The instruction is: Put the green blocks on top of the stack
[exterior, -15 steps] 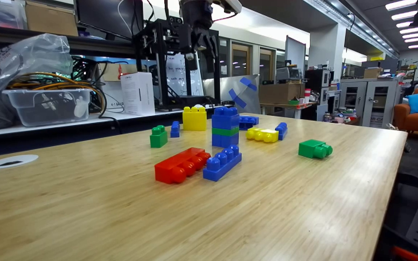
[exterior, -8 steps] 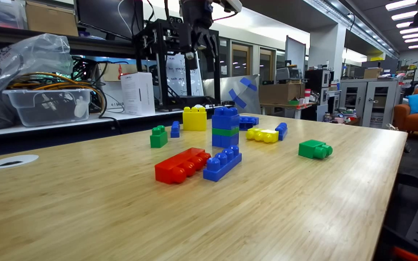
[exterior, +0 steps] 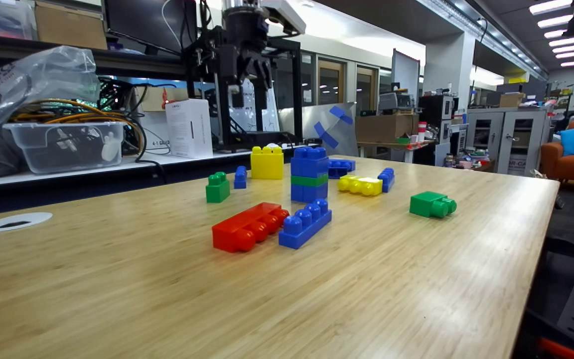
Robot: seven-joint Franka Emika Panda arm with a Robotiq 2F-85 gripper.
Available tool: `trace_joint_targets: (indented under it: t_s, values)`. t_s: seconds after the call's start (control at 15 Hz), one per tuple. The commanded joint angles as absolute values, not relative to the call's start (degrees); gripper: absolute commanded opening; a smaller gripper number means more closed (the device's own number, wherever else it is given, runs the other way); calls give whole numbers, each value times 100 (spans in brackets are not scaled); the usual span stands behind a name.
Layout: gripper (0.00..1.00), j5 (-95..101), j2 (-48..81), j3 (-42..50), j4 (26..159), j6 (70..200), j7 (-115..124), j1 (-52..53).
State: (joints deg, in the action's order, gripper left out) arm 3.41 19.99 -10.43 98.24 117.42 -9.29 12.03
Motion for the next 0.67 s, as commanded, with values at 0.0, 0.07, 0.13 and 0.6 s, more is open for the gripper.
trace_joint_targets:
  t_s: [0.0, 0.07, 0.13, 0.6]
  values:
    - [100, 568, 2771, -1106, 8927, 11523, -1260, 1340]
    - [100, 670, 2947, -1096, 8728, 11479, -1279, 1408]
    - [100, 762, 3104, -1086, 8543, 11449, -1305, 1471]
    - [100, 1074, 3889, -1086, 7767, 11478, -1762, 1585]
